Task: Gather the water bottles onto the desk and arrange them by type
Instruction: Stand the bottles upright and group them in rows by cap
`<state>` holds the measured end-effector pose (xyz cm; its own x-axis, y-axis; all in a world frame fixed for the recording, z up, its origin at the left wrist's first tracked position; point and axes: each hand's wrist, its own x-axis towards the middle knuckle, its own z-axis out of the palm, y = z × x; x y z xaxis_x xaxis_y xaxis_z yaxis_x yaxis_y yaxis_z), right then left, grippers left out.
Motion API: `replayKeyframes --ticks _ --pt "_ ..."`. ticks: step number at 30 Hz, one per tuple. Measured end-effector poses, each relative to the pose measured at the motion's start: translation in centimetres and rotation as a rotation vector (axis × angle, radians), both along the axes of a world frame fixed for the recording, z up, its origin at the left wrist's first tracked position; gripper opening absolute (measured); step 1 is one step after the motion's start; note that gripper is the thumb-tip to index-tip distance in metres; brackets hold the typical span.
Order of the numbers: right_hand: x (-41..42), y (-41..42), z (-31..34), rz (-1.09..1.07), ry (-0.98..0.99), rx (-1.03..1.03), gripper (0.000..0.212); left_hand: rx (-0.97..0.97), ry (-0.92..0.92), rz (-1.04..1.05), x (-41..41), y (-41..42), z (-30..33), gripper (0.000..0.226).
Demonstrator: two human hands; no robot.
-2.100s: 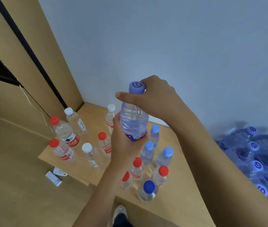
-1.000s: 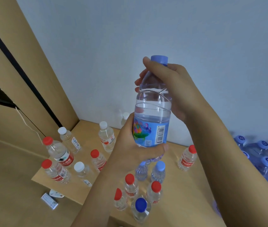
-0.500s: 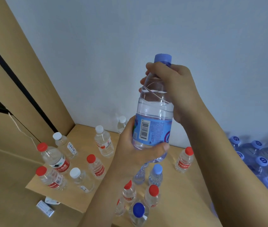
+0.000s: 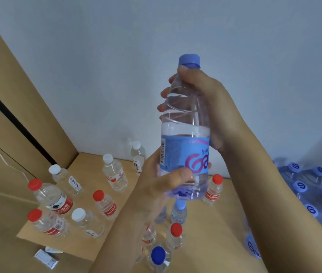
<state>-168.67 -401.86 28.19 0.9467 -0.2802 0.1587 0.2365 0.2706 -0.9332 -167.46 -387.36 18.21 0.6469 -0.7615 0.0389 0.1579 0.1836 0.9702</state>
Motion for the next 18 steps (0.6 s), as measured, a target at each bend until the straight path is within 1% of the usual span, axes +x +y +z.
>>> replayKeyframes --ticks 2,3,5,8,10,12,14,15,16,17,18 --pt "0.1 -0.2 0.1 -0.181 0.027 -0.116 0.018 0.027 -0.057 0.065 0.2 -0.5 0.0 0.064" --pt "0.0 -0.2 0.1 -0.234 0.039 -0.141 0.019 0.039 -0.063 0.087 0.1 -0.7 0.0 0.067" --pt "0.0 -0.1 0.0 -0.298 0.063 -0.149 0.018 0.069 -0.071 0.105 0.0 -1.1 -0.1 0.071" --pt "0.0 -0.2 -0.6 -0.372 0.102 -0.277 0.019 0.126 -0.132 0.125 -0.1 -1.5 -0.4 0.068" --pt "-0.1 -0.7 -0.9 -0.357 0.13 -0.298 0.025 0.128 -0.124 0.114 -0.2 -1.4 -0.4 0.065" --pt "-0.5 -1.4 -1.1 -0.272 0.156 -0.266 0.029 0.097 -0.078 0.059 -0.2 -1.4 -0.3 0.061" --pt "-0.9 -1.9 -1.2 -0.158 0.153 -0.172 0.028 0.051 0.02 -0.016 -0.2 -1.3 -0.2 0.059" --pt "-1.2 -2.0 -1.4 -0.107 0.137 -0.093 0.026 0.041 0.056 -0.048 -0.2 -1.3 -0.2 0.063" --pt "-1.5 -2.0 -1.5 -0.086 0.116 -0.042 0.024 0.04 0.068 -0.076 -0.2 -1.4 -0.2 0.067" --pt "-1.6 -2.0 -1.7 -0.105 0.102 -0.049 0.022 0.041 0.065 -0.104 -0.3 -1.5 -0.2 0.069" --pt "-1.8 -2.0 -1.9 -0.156 0.101 -0.093 0.02 0.05 0.047 -0.121 -0.4 -1.7 -0.3 0.066"
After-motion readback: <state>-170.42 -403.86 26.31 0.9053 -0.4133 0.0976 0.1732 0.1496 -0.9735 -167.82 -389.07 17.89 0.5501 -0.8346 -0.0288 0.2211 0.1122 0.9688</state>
